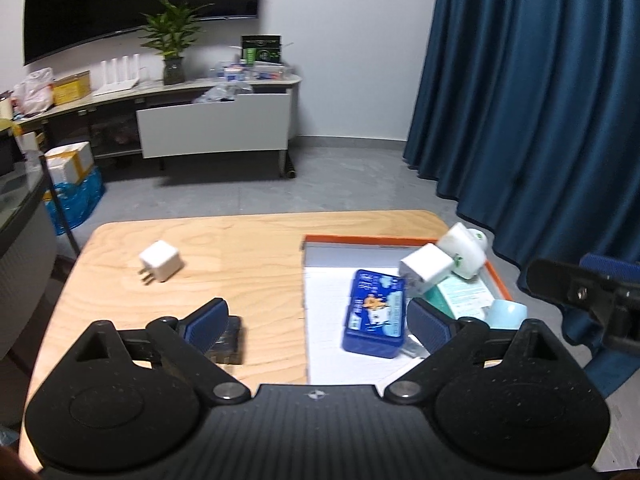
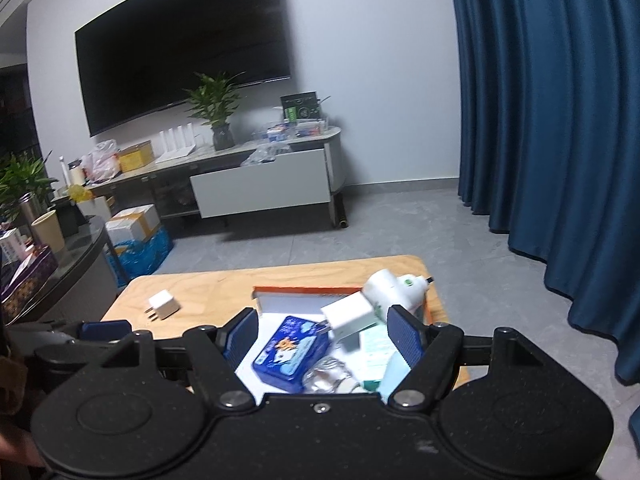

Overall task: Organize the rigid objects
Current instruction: 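Withdraw both open tools from the box toward the loose chargers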

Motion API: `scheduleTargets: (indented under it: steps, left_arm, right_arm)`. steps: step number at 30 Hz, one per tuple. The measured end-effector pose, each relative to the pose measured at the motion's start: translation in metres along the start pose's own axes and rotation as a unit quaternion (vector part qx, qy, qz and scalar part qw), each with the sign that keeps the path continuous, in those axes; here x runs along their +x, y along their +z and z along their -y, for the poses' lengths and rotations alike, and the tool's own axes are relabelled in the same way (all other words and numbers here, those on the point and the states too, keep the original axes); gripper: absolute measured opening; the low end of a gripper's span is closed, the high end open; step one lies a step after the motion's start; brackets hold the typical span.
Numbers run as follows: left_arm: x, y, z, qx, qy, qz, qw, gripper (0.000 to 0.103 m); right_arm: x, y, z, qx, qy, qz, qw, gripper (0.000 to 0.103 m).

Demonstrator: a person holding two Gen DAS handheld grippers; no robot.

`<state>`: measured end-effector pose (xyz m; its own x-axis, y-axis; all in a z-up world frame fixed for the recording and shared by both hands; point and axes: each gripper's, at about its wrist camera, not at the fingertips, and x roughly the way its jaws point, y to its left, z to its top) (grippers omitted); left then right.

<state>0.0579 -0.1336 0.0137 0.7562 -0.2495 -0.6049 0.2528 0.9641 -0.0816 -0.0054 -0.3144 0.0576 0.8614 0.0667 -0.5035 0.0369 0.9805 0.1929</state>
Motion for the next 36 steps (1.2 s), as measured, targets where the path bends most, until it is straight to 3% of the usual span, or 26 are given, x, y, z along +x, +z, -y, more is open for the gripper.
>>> scheduleTargets:
  steps: [20, 36]
  left_arm:
    - [-0.020, -0.026, -0.070, -0.047, 0.053, -0.009, 0.9975, 0.099]
    - [-0.016, -0.039, -0.117, -0.083, 0.088, -0.019, 0.9925, 0.099]
  right_arm:
    - [0.025, -0.026, -0.068, -0.040, 0.062, -0.053, 0.996, 0.085]
    - [0.050, -0.039, -0.099, -0.058, 0.092, -0.086, 0.990, 0.085]
